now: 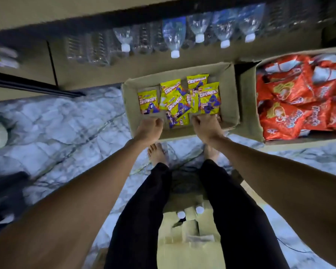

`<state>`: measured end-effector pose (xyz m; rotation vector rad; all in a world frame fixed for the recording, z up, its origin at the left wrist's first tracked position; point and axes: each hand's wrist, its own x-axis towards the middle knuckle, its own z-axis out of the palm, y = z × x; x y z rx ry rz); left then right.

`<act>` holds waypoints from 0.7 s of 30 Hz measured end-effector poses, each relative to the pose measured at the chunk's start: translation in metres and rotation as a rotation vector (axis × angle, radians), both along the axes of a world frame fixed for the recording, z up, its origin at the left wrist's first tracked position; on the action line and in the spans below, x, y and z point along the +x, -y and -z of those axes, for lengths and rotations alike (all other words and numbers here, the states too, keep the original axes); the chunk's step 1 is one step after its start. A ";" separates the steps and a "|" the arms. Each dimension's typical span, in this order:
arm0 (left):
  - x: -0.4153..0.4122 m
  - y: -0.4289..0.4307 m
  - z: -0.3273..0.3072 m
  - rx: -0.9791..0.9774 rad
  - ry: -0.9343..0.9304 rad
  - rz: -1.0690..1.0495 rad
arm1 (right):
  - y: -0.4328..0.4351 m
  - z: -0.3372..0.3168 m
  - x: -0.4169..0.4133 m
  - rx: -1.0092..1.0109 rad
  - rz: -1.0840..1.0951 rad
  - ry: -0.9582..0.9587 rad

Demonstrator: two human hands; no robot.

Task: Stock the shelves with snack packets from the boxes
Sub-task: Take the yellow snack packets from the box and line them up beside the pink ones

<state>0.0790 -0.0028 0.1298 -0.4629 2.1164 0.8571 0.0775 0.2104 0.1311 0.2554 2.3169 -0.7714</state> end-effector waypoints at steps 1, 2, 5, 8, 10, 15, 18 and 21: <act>-0.002 0.003 0.024 -0.004 -0.007 -0.013 | 0.001 0.024 -0.003 -0.002 0.001 0.010; -0.005 0.006 0.045 -0.010 -0.013 -0.012 | 0.003 0.047 -0.007 -0.011 -0.008 0.014; -0.015 0.013 0.107 -0.077 -0.052 0.086 | 0.009 0.109 -0.016 -0.029 -0.053 0.033; -0.024 0.019 0.158 -0.140 -0.084 0.188 | 0.017 0.160 -0.024 -0.043 -0.068 0.026; -0.027 0.025 0.193 -0.160 -0.068 0.159 | 0.023 0.190 -0.029 -0.050 -0.050 0.036; -0.047 0.042 0.259 -0.207 -0.014 -0.088 | 0.034 0.245 -0.040 -0.025 -0.001 0.019; -0.057 0.051 0.284 -0.196 -0.022 -0.189 | 0.039 0.268 -0.045 -0.006 0.069 0.001; -0.058 0.055 0.302 -0.189 -0.064 -0.124 | 0.045 0.281 -0.045 -0.025 0.151 -0.007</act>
